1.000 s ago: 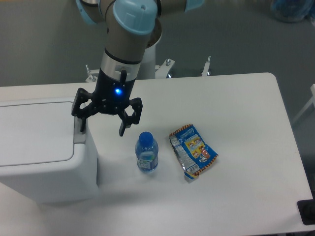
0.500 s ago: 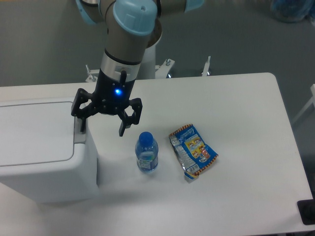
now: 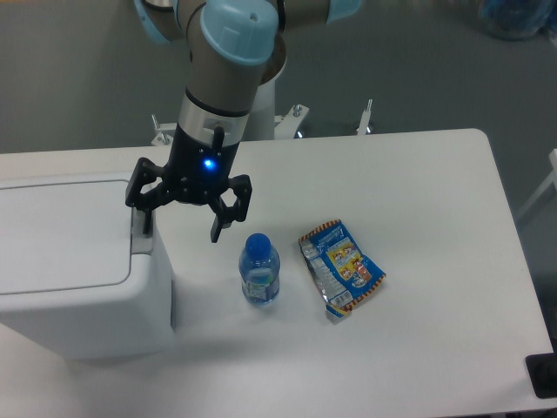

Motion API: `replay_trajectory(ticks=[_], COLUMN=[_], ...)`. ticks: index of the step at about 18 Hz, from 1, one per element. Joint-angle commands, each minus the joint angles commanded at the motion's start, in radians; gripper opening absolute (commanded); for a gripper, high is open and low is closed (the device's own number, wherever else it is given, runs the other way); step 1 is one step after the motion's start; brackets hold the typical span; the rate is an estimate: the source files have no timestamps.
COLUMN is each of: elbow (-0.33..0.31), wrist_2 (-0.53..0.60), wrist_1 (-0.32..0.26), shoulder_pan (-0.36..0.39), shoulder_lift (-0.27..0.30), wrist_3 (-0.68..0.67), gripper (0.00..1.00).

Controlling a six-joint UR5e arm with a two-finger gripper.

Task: Open the trash can
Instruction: 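Lower the gripper finger onto the lid edge of the trash bin, then lift the lid edge upward and swing the gripper away, opening the bin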

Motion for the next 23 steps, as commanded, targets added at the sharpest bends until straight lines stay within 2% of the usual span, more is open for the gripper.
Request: replay_trajectory(ticks=[11, 14, 16, 19, 23], elbow=[-0.002, 0.04, 0.069, 0.104, 0.103], wrist_2=[0.0, -0.003, -0.003, 0.006, 0.032], wrist_1=[0.0, -0.003, -0.002, 0.0, 0.002], shoulder_pan=[0.0, 0.008, 0.027, 0.127, 0.322], shoulder_lift=[-0.006, 0.015, 0.049, 0.08, 0.094], wrist_3=[0.002, 0.0, 0.009, 0.038, 0.263], gripper=[1.0, 1.0, 1.0, 1.0, 1.0])
